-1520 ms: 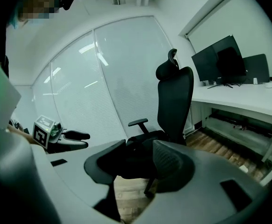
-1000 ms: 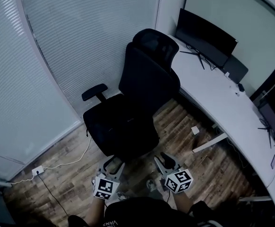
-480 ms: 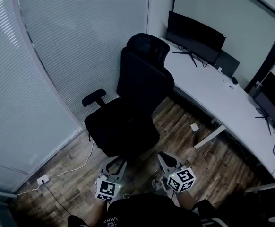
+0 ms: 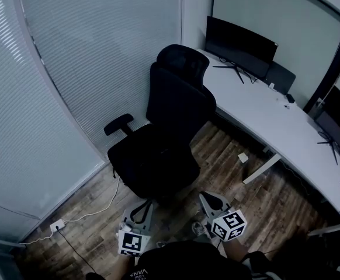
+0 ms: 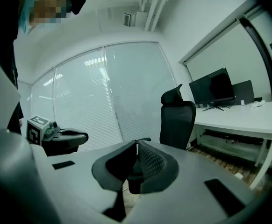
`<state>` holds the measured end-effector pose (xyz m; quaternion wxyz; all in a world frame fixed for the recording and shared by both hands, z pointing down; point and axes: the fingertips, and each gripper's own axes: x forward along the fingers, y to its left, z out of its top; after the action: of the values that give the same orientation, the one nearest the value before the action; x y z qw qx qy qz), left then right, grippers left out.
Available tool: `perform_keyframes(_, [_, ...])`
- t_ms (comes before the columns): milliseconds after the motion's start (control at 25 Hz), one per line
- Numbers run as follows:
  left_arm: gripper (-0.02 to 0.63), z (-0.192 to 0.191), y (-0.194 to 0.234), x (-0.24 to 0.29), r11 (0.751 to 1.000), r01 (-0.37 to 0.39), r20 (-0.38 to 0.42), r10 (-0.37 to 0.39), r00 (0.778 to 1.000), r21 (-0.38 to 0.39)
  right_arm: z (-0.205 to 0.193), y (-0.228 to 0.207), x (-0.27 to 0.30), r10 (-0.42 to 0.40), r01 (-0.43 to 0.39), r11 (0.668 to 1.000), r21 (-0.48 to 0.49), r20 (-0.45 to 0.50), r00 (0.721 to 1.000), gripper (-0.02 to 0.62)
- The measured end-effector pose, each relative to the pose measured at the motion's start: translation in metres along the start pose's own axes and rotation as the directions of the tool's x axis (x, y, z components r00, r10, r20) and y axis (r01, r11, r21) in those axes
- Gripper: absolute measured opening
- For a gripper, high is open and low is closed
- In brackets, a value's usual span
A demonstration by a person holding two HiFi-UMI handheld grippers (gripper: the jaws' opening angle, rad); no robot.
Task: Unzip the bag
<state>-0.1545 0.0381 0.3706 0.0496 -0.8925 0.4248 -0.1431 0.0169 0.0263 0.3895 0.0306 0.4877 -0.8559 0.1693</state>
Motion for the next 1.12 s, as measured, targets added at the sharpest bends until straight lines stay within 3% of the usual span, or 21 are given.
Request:
perform_keyframes(520, [0.020,0.003,-0.007,-0.002,0.999,-0.032,-0.004,0.032,0.999,-0.019,0.003,-0.004,0.002,0.018,-0.018,0.999,-0.029,-0.020,1.000,0.044])
perform_keyframes(1120, [0.020,0.007,-0.014,0.012,1.000,-0.014,-0.019,0.014,1.000,0.002,0.010,-0.008,0.007,0.054,-0.055,0.997,-0.057,-0.025,0.998,0.044])
